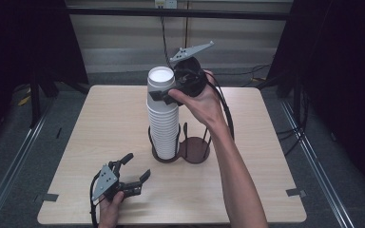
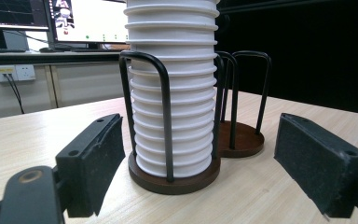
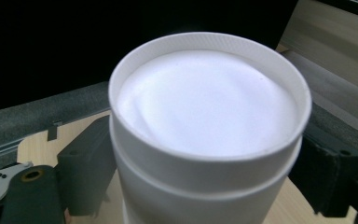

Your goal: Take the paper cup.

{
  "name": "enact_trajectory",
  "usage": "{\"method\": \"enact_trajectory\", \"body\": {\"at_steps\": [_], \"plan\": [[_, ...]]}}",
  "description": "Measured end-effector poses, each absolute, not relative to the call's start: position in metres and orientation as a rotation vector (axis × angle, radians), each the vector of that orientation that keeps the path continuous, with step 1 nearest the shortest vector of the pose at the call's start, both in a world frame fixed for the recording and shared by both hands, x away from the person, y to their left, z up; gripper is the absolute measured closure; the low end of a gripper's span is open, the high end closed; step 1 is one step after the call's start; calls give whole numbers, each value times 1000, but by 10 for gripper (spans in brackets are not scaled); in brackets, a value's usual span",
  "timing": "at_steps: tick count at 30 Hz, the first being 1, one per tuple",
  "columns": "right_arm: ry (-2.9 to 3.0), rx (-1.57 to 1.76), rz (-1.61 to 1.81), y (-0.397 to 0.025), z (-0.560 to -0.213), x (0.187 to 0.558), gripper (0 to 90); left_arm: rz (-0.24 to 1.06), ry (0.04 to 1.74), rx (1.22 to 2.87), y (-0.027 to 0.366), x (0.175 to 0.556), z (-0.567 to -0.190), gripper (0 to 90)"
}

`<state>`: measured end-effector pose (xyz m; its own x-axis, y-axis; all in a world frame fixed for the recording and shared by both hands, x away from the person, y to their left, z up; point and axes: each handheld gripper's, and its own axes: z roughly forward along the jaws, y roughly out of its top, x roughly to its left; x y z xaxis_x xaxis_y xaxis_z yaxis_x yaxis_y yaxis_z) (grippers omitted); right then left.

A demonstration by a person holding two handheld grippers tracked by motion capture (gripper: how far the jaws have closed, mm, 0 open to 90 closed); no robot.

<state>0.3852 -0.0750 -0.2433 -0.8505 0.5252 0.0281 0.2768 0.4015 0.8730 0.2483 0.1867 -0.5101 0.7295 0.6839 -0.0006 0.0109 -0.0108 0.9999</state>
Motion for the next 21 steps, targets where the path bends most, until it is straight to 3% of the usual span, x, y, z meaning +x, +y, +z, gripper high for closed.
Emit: {"method": "enact_trajectory", "body": {"at_steps": [21], "plan": [[2373, 692, 1429, -74, -238, 382, 195, 582, 594, 1506, 187, 248, -510, 157]]}}
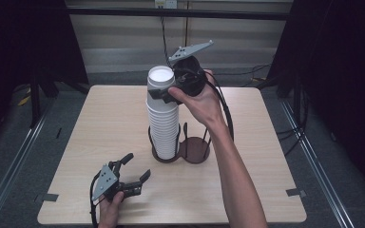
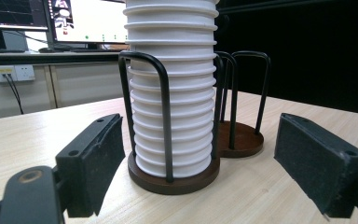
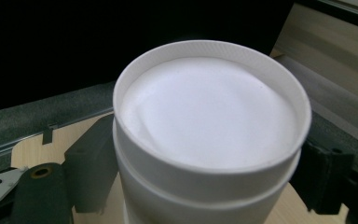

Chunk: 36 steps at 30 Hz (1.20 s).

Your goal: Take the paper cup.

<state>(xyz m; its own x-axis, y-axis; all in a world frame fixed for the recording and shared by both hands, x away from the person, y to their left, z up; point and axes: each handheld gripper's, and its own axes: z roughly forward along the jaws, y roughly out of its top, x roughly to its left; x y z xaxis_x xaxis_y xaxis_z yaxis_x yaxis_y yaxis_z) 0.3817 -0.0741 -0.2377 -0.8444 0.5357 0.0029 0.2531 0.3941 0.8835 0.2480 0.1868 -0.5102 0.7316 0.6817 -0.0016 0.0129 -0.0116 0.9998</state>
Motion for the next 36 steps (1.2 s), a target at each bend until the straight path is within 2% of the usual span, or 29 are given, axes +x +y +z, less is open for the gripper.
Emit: {"method": "enact_trajectory", "body": {"at_steps": [22, 26, 28, 36], "plan": [[2281, 655, 1543, -81, -229, 375, 206, 557, 597, 1501, 186, 247, -511, 157], [2270, 652, 1567, -82, -227, 375, 205, 590, 595, 1506, 187, 248, -510, 157], [2268, 651, 1568, -82, -227, 375, 205, 541, 596, 1499, 185, 247, -511, 157], [2221, 649, 1646, -86, -224, 374, 206, 579, 593, 1506, 187, 248, -510, 157]]}}
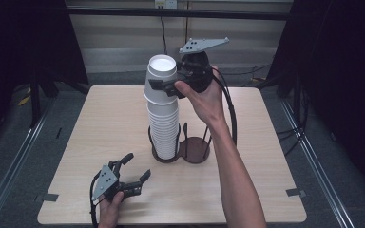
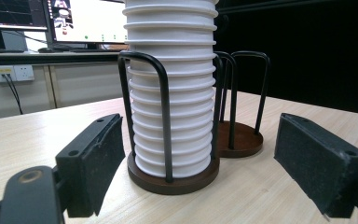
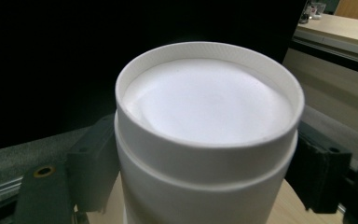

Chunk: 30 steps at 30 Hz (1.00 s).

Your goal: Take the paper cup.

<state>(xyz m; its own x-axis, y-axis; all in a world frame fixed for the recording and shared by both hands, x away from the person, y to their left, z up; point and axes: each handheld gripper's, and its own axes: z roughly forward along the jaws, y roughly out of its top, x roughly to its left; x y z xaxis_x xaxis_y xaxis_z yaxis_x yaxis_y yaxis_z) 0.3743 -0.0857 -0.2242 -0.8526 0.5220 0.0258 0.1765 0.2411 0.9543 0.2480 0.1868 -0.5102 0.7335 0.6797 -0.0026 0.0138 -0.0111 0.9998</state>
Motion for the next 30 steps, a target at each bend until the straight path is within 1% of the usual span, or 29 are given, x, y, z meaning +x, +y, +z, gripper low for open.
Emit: {"method": "enact_trajectory", "body": {"at_steps": [1, 2, 3, 4, 5, 7, 11, 12, 14, 17, 19, 20, 21, 22, 23, 24, 26, 29, 30], "plan": [[2212, 646, 1657, -86, -224, 374, 206, 580, 592, 1506, 187, 248, -510, 157], [2206, 645, 1666, -87, -223, 374, 207, 608, 595, 1513, 188, 248, -510, 157], [2204, 647, 1675, -87, -223, 374, 207, 517, 595, 1494, 184, 247, -511, 157], [2205, 649, 1677, -88, -223, 374, 208, 580, 593, 1508, 187, 248, -510, 157], [2198, 646, 1684, -89, -223, 374, 209, 501, 595, 1491, 183, 247, -511, 157], [2182, 640, 1706, -90, -222, 374, 210, 580, 596, 1505, 187, 248, -510, 157], [2150, 641, 1731, -91, -220, 372, 211, 558, 597, 1500, 186, 248, -511, 157], [2134, 633, 1744, -92, -219, 371, 211, 588, 596, 1507, 187, 248, -510, 157], [2105, 627, 1767, -92, -218, 369, 212, 554, 596, 1502, 186, 247, -511, 157], [2083, 625, 1791, -94, -218, 367, 214, 554, 596, 1502, 186, 247, -511, 157], [2057, 623, 1827, -97, -217, 367, 216, 561, 596, 1503, 186, 248, -510, 157], [2051, 622, 1835, -98, -217, 366, 216, 592, 597, 1508, 187, 248, -510, 157], [2044, 622, 1841, -99, -216, 366, 216, 559, 597, 1501, 186, 247, -511, 157], [2047, 624, 1846, -99, -216, 366, 217, 596, 597, 1509, 187, 248, -510, 157], [2045, 630, 1843, -100, -216, 366, 217, 600, 597, 1510, 188, 248, -510, 157], [2037, 633, 1849, -100, -216, 366, 217, 528, 595, 1497, 185, 247, -511, 157], [2027, 634, 1879, -102, -216, 366, 218, 577, 596, 1506, 187, 248, -510, 157], [2005, 637, 1900, -104, -215, 365, 218, 560, 597, 1503, 186, 248, -510, 157], [2001, 636, 1906, -104, -215, 365, 218, 578, 594, 1506, 187, 248, -510, 157]]}}
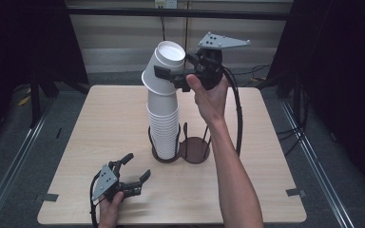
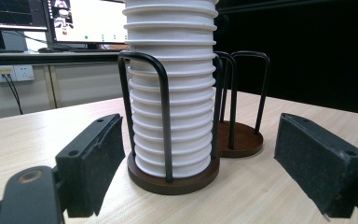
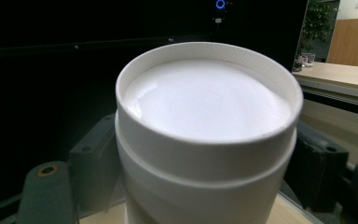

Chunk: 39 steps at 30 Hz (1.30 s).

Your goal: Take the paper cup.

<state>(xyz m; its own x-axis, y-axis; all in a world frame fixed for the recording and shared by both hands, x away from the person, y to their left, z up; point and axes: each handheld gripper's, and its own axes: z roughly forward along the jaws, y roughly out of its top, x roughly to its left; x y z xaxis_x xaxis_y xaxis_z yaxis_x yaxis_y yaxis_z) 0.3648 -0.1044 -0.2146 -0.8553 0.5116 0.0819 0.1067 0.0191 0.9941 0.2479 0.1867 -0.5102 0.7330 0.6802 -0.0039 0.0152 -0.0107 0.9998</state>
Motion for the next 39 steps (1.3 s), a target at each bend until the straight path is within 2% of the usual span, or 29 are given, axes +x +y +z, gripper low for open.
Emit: {"method": "enact_trajectory", "body": {"at_steps": [6, 9, 11, 15, 39], "plan": [[1974, 631, 1930, -109, -214, 362, 219, 566, 597, 1502, 186, 248, -510, 157], [1977, 619, 1942, -112, -213, 360, 218, 619, 587, 1516, 189, 249, -510, 157], [1970, 621, 1945, -116, -212, 358, 219, 535, 595, 1498, 185, 247, -511, 157], [1951, 625, 1964, -124, -210, 355, 219, 579, 597, 1505, 187, 248, -510, 157], [1917, 672, 1917, -170, -211, 331, 220, 568, 585, 1510, 186, 248, -510, 157]]}}
